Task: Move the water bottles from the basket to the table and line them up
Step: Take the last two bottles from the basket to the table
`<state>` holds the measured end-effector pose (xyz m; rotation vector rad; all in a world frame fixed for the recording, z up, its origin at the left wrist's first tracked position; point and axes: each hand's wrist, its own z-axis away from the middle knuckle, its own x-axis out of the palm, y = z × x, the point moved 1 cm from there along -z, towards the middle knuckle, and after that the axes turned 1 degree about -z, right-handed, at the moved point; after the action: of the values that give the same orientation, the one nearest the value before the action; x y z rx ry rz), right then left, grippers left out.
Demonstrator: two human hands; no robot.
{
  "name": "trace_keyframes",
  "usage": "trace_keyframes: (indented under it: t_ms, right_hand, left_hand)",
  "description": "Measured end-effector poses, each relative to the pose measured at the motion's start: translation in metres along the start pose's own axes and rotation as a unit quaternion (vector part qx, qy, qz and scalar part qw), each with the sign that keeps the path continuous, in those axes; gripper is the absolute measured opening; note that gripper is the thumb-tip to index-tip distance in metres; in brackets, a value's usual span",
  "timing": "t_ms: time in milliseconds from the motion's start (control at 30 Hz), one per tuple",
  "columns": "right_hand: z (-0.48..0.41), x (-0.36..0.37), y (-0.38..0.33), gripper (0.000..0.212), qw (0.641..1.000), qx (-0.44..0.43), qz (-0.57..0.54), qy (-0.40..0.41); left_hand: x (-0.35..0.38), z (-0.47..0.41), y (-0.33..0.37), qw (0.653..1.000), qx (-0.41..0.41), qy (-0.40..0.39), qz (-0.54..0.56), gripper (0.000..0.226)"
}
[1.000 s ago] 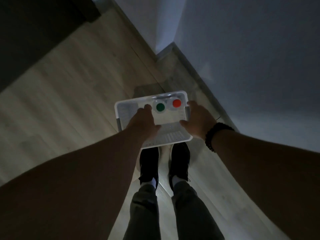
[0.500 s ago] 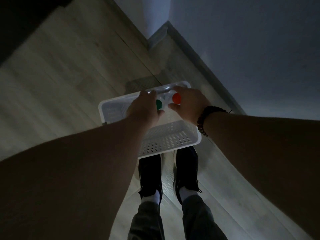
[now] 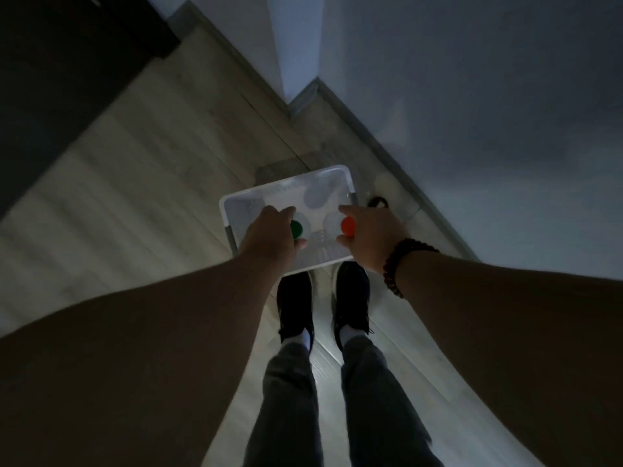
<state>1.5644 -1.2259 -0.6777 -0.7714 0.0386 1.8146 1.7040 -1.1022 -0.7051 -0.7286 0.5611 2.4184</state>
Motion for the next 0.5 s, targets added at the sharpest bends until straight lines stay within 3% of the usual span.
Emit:
trace_keyframes:
  t_ms: [267, 500]
  right_hand:
    - [0.187, -0.104, -0.053, 0.049, 0.999, -0.039, 0.023, 0.014]
    - [0.315, -0.198, -0.088, 0.05, 0.991, -0.067, -0.052, 0.104]
  left_hand:
    - [-0.126, 0.177, 0.048, 0.999, 0.05, -0.009, 0.016, 0.079]
    - [-0.236, 0.299, 0.084, 0.987, 0.15, 0.039, 0.046, 0.07]
